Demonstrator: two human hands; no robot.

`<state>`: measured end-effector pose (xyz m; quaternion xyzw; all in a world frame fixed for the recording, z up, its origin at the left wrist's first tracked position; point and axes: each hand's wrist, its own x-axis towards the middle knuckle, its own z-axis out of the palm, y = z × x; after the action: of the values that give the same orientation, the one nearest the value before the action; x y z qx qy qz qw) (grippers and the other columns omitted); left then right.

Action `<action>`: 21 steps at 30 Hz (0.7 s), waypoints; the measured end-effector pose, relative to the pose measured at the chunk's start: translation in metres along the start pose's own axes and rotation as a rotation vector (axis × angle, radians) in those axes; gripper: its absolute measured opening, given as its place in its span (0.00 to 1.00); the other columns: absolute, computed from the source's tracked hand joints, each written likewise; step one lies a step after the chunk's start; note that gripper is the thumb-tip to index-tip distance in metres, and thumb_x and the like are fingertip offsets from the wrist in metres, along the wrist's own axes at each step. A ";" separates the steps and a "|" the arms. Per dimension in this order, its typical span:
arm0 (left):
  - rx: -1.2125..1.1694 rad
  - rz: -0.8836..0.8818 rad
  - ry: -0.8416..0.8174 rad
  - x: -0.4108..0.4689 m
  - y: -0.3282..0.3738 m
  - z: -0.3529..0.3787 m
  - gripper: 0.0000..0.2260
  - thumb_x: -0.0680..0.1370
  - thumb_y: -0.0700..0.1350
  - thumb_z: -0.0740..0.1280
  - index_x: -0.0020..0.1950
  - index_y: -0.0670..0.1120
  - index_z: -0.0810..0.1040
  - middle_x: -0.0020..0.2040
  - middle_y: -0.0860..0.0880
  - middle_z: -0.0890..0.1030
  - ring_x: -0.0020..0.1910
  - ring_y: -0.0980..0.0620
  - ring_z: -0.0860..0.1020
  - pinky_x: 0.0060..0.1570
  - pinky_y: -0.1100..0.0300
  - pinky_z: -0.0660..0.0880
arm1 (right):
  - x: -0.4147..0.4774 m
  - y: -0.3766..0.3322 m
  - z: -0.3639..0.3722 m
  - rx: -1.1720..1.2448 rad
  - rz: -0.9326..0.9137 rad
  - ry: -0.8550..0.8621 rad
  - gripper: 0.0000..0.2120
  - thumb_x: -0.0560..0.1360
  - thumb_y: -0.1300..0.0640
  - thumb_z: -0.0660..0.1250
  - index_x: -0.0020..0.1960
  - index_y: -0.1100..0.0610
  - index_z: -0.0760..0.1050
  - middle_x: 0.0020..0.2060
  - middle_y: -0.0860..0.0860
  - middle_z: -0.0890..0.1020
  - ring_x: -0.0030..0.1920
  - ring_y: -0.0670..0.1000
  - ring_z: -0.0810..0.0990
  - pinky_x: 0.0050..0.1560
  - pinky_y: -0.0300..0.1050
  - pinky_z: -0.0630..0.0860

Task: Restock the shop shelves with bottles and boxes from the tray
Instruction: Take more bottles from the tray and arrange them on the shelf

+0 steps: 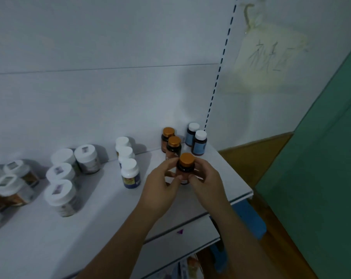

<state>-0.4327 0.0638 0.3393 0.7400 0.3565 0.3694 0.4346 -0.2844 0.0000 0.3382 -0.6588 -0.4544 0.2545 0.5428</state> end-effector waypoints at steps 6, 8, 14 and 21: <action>0.053 -0.082 0.006 0.007 -0.005 0.012 0.24 0.82 0.40 0.69 0.77 0.53 0.72 0.68 0.60 0.79 0.59 0.66 0.80 0.60 0.69 0.76 | 0.032 0.020 -0.003 -0.054 -0.050 -0.147 0.23 0.81 0.68 0.65 0.73 0.51 0.75 0.65 0.44 0.81 0.65 0.42 0.79 0.65 0.36 0.76; 0.046 -0.129 0.036 0.007 -0.005 0.016 0.24 0.82 0.41 0.69 0.78 0.53 0.71 0.68 0.61 0.79 0.58 0.67 0.79 0.55 0.75 0.74 | 0.037 0.025 -0.003 -0.039 -0.034 -0.180 0.23 0.82 0.67 0.65 0.73 0.50 0.74 0.65 0.43 0.81 0.65 0.41 0.79 0.66 0.36 0.75; 0.010 -0.204 0.104 0.009 -0.004 0.024 0.24 0.82 0.44 0.71 0.77 0.57 0.71 0.67 0.64 0.79 0.59 0.67 0.79 0.52 0.75 0.74 | 0.048 0.037 -0.004 -0.029 -0.018 -0.203 0.19 0.81 0.65 0.68 0.66 0.45 0.77 0.58 0.39 0.83 0.60 0.37 0.81 0.62 0.33 0.77; 0.034 -0.221 0.141 0.006 -0.003 0.026 0.23 0.83 0.42 0.70 0.74 0.59 0.72 0.65 0.66 0.78 0.60 0.68 0.79 0.54 0.76 0.73 | 0.056 0.041 -0.003 -0.069 -0.023 -0.241 0.19 0.81 0.63 0.69 0.67 0.44 0.76 0.58 0.39 0.82 0.56 0.29 0.78 0.55 0.22 0.71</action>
<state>-0.4082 0.0603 0.3295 0.6756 0.4718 0.3640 0.4341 -0.2430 0.0478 0.3087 -0.6365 -0.5323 0.3098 0.4642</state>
